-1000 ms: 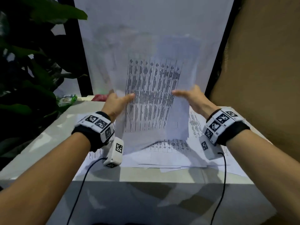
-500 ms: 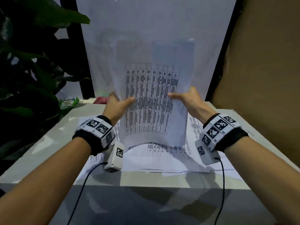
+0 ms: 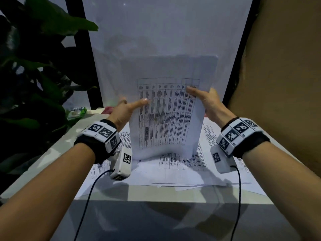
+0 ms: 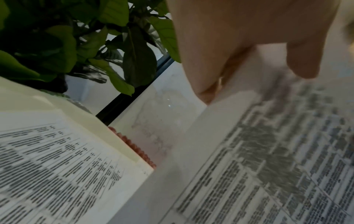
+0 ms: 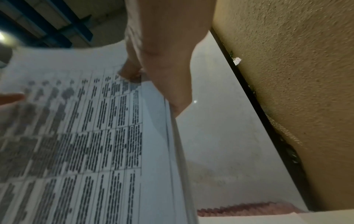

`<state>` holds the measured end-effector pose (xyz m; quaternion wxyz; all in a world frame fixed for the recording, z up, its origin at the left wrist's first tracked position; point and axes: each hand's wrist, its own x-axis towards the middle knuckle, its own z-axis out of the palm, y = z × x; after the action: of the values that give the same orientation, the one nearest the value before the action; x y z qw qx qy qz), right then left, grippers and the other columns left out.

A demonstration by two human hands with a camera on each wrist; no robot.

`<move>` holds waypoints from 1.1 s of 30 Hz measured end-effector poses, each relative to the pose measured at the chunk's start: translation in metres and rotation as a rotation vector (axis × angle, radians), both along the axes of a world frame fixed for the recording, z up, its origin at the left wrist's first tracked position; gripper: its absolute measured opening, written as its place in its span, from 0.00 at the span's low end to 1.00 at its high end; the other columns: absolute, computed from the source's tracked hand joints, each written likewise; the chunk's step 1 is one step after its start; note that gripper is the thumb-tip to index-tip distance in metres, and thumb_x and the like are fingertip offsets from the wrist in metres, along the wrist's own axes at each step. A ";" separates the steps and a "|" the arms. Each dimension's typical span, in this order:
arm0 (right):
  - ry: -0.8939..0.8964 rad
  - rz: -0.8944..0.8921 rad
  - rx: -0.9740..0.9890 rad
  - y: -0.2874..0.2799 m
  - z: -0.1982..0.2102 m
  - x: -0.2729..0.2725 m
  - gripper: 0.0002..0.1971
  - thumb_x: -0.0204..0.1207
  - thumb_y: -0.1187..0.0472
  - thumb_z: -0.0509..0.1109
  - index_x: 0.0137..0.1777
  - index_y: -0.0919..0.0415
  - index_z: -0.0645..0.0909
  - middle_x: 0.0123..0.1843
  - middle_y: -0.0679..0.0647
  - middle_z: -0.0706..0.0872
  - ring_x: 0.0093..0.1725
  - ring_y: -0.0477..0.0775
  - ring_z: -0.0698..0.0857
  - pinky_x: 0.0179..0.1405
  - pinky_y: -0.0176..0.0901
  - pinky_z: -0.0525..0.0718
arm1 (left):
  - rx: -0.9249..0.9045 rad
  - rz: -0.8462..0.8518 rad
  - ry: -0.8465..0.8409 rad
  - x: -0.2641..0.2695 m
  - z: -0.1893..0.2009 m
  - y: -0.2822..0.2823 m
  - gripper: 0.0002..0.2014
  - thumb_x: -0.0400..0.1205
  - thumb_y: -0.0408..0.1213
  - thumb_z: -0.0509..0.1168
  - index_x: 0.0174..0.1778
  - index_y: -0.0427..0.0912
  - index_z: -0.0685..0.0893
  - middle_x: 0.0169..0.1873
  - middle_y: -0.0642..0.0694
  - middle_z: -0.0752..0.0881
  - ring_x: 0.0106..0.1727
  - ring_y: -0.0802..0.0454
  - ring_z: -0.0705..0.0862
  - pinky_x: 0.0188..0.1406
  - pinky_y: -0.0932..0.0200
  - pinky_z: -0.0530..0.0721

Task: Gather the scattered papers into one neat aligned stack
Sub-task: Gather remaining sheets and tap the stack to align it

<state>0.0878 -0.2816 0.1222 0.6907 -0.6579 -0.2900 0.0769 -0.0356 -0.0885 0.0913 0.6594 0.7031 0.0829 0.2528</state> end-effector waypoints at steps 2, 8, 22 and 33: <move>0.024 -0.064 0.042 -0.004 -0.003 0.004 0.29 0.40 0.41 0.84 0.39 0.52 0.80 0.40 0.49 0.90 0.52 0.60 0.88 0.62 0.61 0.83 | 0.082 -0.034 -0.003 -0.005 0.004 -0.008 0.25 0.66 0.51 0.73 0.57 0.46 0.82 0.63 0.34 0.83 0.64 0.36 0.82 0.63 0.35 0.81; -0.034 -0.216 0.127 0.003 0.024 -0.005 0.18 0.70 0.43 0.72 0.41 0.59 0.79 0.43 0.53 0.83 0.45 0.52 0.81 0.53 0.49 0.80 | 0.111 0.056 -0.076 0.002 0.014 -0.015 0.37 0.66 0.50 0.76 0.68 0.37 0.74 0.58 0.46 0.84 0.60 0.52 0.82 0.69 0.50 0.76; 0.161 -0.381 0.169 0.018 0.054 0.009 0.20 0.72 0.38 0.65 0.32 0.55 0.76 0.39 0.50 0.80 0.42 0.52 0.79 0.46 0.45 0.78 | -0.055 0.394 -0.222 0.021 0.075 -0.028 0.24 0.79 0.63 0.55 0.23 0.51 0.73 0.29 0.46 0.72 0.36 0.49 0.71 0.39 0.55 0.69; -0.023 -0.232 0.091 0.009 0.041 0.014 0.32 0.58 0.29 0.66 0.47 0.58 0.81 0.46 0.54 0.86 0.46 0.53 0.85 0.45 0.48 0.82 | 0.073 0.175 -0.215 0.011 0.059 -0.030 0.18 0.78 0.53 0.64 0.54 0.42 0.82 0.45 0.51 0.85 0.52 0.50 0.84 0.62 0.51 0.80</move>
<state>0.1023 -0.2722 0.1637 0.7207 -0.6559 -0.2231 -0.0245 -0.0246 -0.1182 0.1507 0.6139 0.6856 0.0636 0.3862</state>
